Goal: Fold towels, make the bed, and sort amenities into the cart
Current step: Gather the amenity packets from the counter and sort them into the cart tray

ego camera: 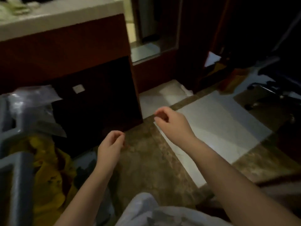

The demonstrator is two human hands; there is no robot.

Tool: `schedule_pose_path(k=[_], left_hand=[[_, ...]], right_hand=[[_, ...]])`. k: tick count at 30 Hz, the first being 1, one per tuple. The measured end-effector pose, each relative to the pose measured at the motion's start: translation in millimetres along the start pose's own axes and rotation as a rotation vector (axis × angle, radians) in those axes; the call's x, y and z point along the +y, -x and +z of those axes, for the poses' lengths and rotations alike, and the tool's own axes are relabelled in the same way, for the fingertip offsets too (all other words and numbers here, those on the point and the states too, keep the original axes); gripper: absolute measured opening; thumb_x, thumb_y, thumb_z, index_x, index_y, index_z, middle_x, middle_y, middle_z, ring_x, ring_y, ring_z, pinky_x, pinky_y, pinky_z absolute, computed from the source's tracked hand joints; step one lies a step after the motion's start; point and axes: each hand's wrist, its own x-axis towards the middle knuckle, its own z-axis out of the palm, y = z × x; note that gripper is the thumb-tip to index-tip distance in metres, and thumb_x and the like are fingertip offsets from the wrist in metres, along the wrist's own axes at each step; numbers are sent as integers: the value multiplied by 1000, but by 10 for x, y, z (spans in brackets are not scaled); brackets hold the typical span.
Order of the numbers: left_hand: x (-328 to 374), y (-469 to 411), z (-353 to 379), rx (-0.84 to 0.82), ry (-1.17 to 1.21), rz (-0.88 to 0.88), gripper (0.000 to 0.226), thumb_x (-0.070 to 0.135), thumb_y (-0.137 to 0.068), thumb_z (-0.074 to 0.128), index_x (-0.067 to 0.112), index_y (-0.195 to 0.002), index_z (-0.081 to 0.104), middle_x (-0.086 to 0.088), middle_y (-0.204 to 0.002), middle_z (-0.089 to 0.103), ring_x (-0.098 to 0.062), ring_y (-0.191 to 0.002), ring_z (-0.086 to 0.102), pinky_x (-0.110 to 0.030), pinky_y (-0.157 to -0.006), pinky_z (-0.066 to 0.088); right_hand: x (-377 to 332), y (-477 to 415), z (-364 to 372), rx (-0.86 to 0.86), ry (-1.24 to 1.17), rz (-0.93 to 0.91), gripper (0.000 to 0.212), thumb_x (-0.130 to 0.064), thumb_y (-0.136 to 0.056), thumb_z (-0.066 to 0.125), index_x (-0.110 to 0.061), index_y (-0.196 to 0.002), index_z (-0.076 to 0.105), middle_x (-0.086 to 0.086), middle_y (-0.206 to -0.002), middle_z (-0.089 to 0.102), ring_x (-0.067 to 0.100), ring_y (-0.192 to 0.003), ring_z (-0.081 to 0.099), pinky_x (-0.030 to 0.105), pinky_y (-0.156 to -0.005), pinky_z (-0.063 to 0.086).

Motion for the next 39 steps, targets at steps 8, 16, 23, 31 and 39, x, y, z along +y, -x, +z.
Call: schedule_pose_path(k=[8,16,23,31,39], left_hand=[[-363,-1136,-508,338,178,-210,15,14,-97,47,22,-92,59,-6,-91,59,-22,-85,56,-25,-65,43],[733,-3052,-621,283,166,28,13,21,-97,50,24,-91,61,2,-79,59,-11,-77,58,-21,-68,44],[1524,-3993,-926,381,174,222,16,15,-94,52,23,-85,62,8,-68,60,-3,-67,56,-20,-67,45],[1894,-4728,-1321,648,79,279,13,18,-93,54,25,-87,63,7,-66,63,-3,-66,58,-20,-64,46],[1922,-4936,-2025,799,-212,198,9,28,-92,54,37,-91,57,9,-74,65,0,-65,60,-14,-58,42]], right_hand=[[-668,-1652,413,-282,-35,-330,7,-30,-95,53,-32,-101,56,-13,-77,57,5,-62,55,23,-53,44],[-718,-3307,507,-191,8,-258,7,-25,-93,57,-32,-95,60,-14,-79,61,6,-72,58,18,-60,45],[-1176,-4500,503,-53,-82,-422,8,-22,-90,60,-29,-91,62,-8,-72,62,8,-66,56,17,-56,40],[-2280,-5487,556,-189,24,-857,12,-33,-93,52,-31,-104,59,-16,-79,57,2,-66,53,20,-62,46],[-3200,-5988,993,-460,526,-1081,39,-42,-94,49,-32,-131,45,-9,-113,58,11,-97,54,33,-79,50]])
